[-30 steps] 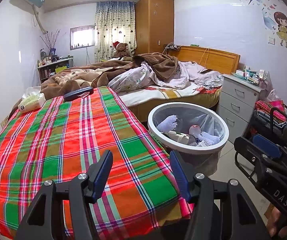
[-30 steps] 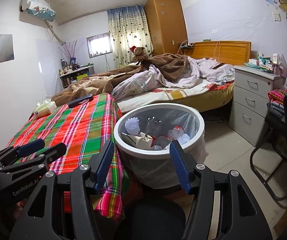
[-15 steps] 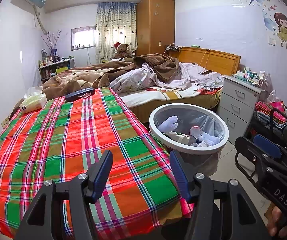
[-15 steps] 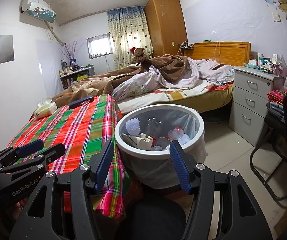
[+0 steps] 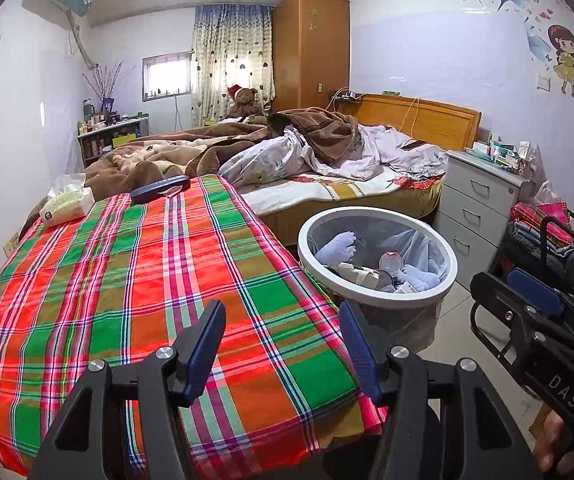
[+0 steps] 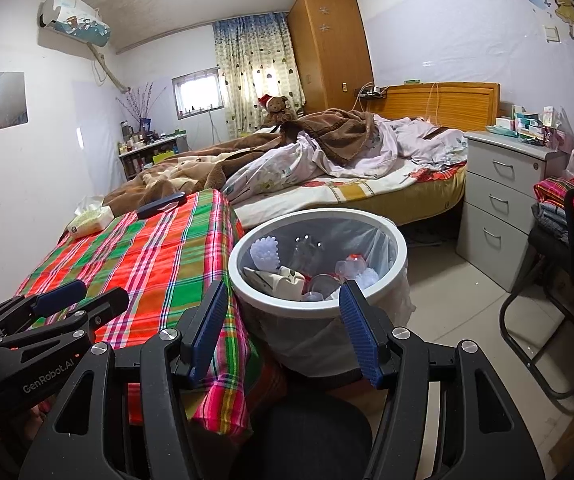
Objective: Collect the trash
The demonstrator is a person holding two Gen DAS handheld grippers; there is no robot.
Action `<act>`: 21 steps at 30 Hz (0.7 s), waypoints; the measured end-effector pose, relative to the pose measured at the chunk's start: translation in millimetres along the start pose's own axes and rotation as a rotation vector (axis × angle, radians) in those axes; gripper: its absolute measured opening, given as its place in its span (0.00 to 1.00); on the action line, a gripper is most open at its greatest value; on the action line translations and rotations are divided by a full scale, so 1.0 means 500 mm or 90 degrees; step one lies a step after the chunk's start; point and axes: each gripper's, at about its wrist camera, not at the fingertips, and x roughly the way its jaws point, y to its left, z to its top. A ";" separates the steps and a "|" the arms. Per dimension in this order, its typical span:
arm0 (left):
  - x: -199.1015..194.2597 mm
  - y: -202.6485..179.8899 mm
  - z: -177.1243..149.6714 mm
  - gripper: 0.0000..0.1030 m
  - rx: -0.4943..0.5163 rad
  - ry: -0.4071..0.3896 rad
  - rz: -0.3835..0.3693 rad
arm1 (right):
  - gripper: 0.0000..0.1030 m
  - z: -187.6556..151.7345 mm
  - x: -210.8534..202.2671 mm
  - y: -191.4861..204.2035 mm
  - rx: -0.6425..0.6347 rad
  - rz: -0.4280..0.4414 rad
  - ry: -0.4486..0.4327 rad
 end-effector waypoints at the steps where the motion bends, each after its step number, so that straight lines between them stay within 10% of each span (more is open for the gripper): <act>1: 0.000 -0.001 0.000 0.57 0.000 0.000 0.000 | 0.58 -0.001 0.000 -0.001 0.000 0.000 0.000; 21: -0.001 0.002 -0.001 0.57 0.000 -0.001 0.000 | 0.58 -0.001 0.000 0.002 0.000 0.002 -0.001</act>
